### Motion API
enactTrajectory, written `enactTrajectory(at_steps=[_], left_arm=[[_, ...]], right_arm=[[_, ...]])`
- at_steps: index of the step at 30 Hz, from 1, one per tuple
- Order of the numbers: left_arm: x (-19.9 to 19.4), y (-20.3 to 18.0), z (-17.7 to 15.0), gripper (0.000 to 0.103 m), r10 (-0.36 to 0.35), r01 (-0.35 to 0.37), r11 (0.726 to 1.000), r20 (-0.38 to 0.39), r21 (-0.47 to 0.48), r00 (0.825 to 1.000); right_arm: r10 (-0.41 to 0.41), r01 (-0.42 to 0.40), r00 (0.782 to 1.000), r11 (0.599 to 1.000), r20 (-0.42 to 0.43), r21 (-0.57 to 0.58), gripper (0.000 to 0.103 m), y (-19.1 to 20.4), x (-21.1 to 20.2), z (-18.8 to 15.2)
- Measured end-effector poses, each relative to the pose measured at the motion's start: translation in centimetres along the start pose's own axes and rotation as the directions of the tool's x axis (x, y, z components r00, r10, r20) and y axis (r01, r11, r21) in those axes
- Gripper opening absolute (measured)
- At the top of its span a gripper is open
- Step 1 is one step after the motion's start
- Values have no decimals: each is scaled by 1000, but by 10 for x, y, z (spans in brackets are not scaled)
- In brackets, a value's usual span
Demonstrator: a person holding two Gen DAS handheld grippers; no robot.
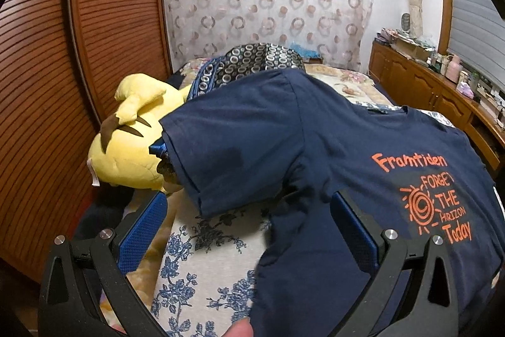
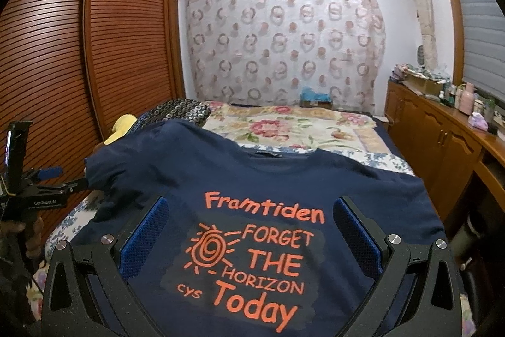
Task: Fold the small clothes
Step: 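Grasp the navy T-shirt side with the left tool and fold it inward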
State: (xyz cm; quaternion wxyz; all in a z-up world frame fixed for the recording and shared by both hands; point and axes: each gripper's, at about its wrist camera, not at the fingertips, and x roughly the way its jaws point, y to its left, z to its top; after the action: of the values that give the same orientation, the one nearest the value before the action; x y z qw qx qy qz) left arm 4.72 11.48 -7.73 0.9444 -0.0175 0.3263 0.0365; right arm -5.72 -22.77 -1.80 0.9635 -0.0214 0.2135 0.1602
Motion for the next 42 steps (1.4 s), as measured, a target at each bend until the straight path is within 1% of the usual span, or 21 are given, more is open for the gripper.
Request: enactTrajectory(at_steps=[3, 6, 8, 10, 11, 13, 14, 16, 19, 21, 24, 26, 27, 28, 29, 31, 34, 38, 42], left_arm=[[6, 7, -1, 103, 4, -4, 1000, -5, 20, 1000], [12, 21, -1, 103, -47, 47, 999, -17, -6, 999], [17, 31, 1, 98, -78, 77, 997, -20, -22, 997], [23, 39, 5, 91, -84, 83, 996, -28, -20, 996], [25, 42, 7, 89, -84, 83, 996, -30, -19, 996], [31, 48, 12, 79, -92, 91, 996, -34, -20, 995], [34, 52, 15, 76, -101, 100, 995, -37, -26, 994], [42, 60, 20, 66, -127, 124, 991, -45, -51, 991], [55, 68, 27, 56, -129, 125, 989, -62, -77, 990], [61, 70, 29, 52, -127, 120, 989, -73, -86, 989], [70, 73, 31, 44, -148, 139, 985, -88, -98, 985], [73, 73, 31, 44, -147, 138, 986, -97, -97, 984], [74, 73, 31, 36, -148, 139, 985, -98, -98, 984], [73, 72, 30, 24, -143, 134, 986, -96, -95, 985], [72, 72, 30, 19, -136, 128, 988, -94, -92, 986], [68, 71, 31, 5, -128, 121, 989, -81, -86, 988], [61, 71, 35, 4, -141, 136, 987, -57, -92, 988], [46, 67, 50, 3, -150, 149, 986, -3, -80, 989], [33, 49, 69, 3, -173, 174, 984, 37, -36, 984]], right_arm=[[23, -23, 999, 1000, -26, -14, 103, -1, 9, 1], [43, -45, 998, 999, -56, -30, 103, 1, 18, 1], [56, -59, 995, 997, -80, -45, 103, 1, 27, 1], [62, -69, 992, 996, -107, -58, 103, 1, 36, 1], [66, -75, 990, 995, -122, -63, 103, 1, 41, 1], [77, -88, 986, 994, -146, -71, 103, 3, 47, 1], [80, -93, 985, 993, -155, -74, 103, 3, 48, 1], [89, -104, 982, 991, -169, -80, 103, 3, 47, 1], [98, -117, 978, 989, -184, -94, 103, 2, 48, 1], [100, -121, 977, 988, -187, -101, 103, 4, 49, 1], [103, -125, 976, 987, -192, -105, 103, 3, 52, 5], [104, -126, 976, 987, -190, -104, 103, 3, 53, 4], [110, -131, 975, 986, -195, -101, 103, 3, 52, 3], [109, -130, 975, 986, -192, -100, 103, 5, 52, 1], [107, -127, 976, 987, -187, -100, 103, 8, 55, 0], [105, -124, 978, 988, -182, -95, 103, 8, 54, -2], [103, -119, 979, 989, -176, -84, 103, 8, 53, -5], [98, -111, 981, 991, -168, -74, 103, 6, 53, -6], [92, -102, 983, 993, -156, -58, 103, 0, 49, -6]])
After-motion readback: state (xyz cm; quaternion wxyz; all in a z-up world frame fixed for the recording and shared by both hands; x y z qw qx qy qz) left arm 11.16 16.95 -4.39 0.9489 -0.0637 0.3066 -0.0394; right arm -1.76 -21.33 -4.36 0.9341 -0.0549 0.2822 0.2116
